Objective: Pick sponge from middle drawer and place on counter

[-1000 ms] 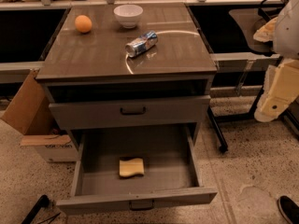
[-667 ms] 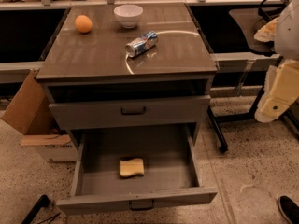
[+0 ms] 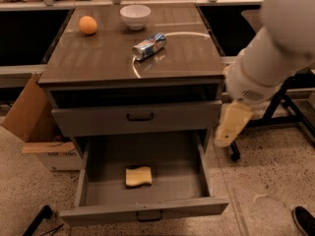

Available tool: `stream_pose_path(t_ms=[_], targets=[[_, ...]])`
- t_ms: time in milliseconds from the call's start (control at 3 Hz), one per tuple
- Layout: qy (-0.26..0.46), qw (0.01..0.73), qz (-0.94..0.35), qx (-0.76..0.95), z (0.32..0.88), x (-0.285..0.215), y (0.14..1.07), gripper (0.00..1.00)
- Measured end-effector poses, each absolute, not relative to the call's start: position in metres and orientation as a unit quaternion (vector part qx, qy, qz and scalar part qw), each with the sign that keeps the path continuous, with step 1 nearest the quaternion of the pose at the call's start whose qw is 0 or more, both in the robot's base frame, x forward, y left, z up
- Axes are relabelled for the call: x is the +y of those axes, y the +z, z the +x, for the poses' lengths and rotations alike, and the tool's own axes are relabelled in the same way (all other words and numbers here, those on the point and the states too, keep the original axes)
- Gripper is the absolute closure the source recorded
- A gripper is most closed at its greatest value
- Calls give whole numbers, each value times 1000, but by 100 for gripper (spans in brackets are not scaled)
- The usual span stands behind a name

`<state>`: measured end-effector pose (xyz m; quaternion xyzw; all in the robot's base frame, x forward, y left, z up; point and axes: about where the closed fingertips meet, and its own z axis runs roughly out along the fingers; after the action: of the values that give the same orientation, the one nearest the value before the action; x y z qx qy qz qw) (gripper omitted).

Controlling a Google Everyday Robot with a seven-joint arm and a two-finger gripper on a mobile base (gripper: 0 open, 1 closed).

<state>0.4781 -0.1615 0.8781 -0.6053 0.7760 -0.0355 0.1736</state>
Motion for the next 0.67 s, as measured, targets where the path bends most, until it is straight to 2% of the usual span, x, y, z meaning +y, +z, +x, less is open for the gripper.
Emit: stream_pose_path(t_ms=[667], targets=[[-25,174,-610,773,542,-78,711,0]])
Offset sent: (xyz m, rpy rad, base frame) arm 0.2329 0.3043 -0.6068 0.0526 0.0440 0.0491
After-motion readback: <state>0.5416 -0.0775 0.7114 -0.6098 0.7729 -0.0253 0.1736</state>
